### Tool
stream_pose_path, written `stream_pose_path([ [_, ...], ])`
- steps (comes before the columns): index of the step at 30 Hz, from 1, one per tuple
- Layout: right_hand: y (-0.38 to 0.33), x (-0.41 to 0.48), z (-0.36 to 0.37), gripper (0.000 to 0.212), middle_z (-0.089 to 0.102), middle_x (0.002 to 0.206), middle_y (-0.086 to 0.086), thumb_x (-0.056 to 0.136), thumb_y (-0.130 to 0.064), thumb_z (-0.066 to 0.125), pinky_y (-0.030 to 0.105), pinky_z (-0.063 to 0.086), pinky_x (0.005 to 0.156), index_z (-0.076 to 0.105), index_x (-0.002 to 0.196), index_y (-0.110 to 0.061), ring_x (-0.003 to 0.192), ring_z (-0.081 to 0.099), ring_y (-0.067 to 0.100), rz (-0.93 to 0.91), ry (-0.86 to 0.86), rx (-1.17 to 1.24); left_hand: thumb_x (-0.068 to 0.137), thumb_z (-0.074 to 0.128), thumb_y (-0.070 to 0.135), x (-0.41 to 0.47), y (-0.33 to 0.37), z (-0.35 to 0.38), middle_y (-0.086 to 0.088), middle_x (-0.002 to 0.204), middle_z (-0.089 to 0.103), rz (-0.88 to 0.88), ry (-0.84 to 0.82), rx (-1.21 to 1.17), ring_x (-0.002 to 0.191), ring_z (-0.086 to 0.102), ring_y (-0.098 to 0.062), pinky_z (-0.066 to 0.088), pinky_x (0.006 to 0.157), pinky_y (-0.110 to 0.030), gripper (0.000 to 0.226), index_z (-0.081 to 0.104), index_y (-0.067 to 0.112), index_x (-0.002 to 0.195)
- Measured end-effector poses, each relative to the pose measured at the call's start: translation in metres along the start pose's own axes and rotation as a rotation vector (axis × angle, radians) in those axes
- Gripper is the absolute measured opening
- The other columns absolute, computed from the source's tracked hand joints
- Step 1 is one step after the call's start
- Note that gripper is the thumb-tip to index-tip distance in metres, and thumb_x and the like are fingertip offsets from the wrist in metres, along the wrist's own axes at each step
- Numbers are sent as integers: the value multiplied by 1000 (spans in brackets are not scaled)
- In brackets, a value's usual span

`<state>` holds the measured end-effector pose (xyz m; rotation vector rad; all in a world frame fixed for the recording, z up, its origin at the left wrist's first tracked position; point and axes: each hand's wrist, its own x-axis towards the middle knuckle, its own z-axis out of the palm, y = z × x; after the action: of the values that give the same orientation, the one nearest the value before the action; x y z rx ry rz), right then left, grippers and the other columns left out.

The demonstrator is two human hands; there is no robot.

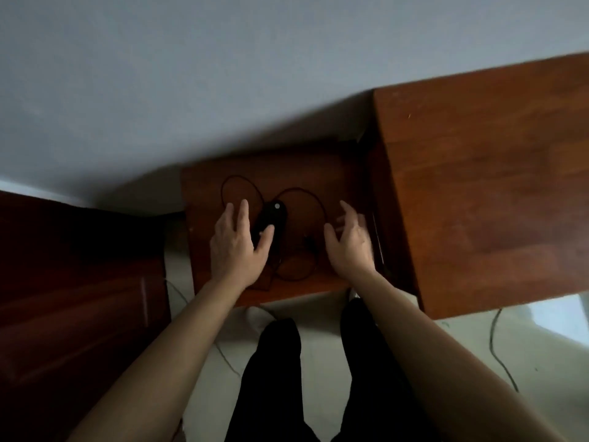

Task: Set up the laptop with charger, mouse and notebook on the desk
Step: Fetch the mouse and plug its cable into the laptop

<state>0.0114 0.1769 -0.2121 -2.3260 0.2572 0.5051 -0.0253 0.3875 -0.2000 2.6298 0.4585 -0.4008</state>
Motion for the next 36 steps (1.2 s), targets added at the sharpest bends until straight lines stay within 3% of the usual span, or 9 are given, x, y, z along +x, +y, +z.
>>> stream_pose_path([
  [3,26,-11,31,68,48,130,1,93,-36,64,44,54,92,32,152,-23,105,59,18,123,-44,54,94,42,63,4,-6,25,-17,162,21,-41,-21,-57,147,21,-33,31,112,-53,79,22,19,157],
  [7,53,-26,57,85,45,136,1,82,-54,67,32,48,78,25,151,-29,114,59,20,90,-109,-35,90,49,66,8,-11,50,-19,159,27,-44,-15,-41,145,25,-34,33,111,-55,85,28,14,154],
  [11,59,-26,66,92,46,136,1,78,-68,65,35,50,83,24,150,-27,118,56,22,83,-57,-77,80,58,74,18,-12,62,-19,154,35,-40,42,11,142,32,-36,37,105,-55,97,32,13,151],
  [15,57,-27,65,83,51,125,-2,80,-57,55,37,52,82,26,151,-24,106,57,21,-4,-101,-45,75,72,63,25,-9,72,-17,144,45,-38,121,46,132,42,-36,42,98,-54,91,41,15,146],
  [19,63,-27,66,85,49,126,0,83,-49,65,30,47,77,26,154,-23,109,55,20,-78,-143,-133,77,76,48,25,-12,78,-14,133,51,-28,182,34,123,48,-34,44,93,-51,77,48,16,140],
  [22,64,-22,69,72,49,132,6,92,-37,64,33,47,79,31,154,-20,113,56,25,-107,-148,-197,73,80,43,23,-17,73,-12,125,53,-43,198,-28,115,52,-32,46,90,-44,74,52,15,136],
  [25,60,-17,63,62,55,130,8,94,-22,57,31,44,77,35,152,-22,109,60,28,-56,-155,-112,69,83,38,12,-20,62,-9,122,52,-82,215,-145,110,56,-27,45,83,-33,74,53,17,133],
  [30,34,-12,21,46,55,128,13,96,-17,52,29,42,91,52,142,-16,113,58,30,107,-111,-2,65,87,26,-8,-2,12,-13,120,53,-107,288,-266,105,56,-24,36,87,-17,71,58,11,128],
  [36,-34,-18,-48,42,57,132,15,98,-16,51,23,37,89,57,139,-12,108,58,27,130,-32,104,67,87,23,-23,32,-89,-10,118,57,-79,444,-390,102,58,-21,40,85,-20,68,58,12,127],
])
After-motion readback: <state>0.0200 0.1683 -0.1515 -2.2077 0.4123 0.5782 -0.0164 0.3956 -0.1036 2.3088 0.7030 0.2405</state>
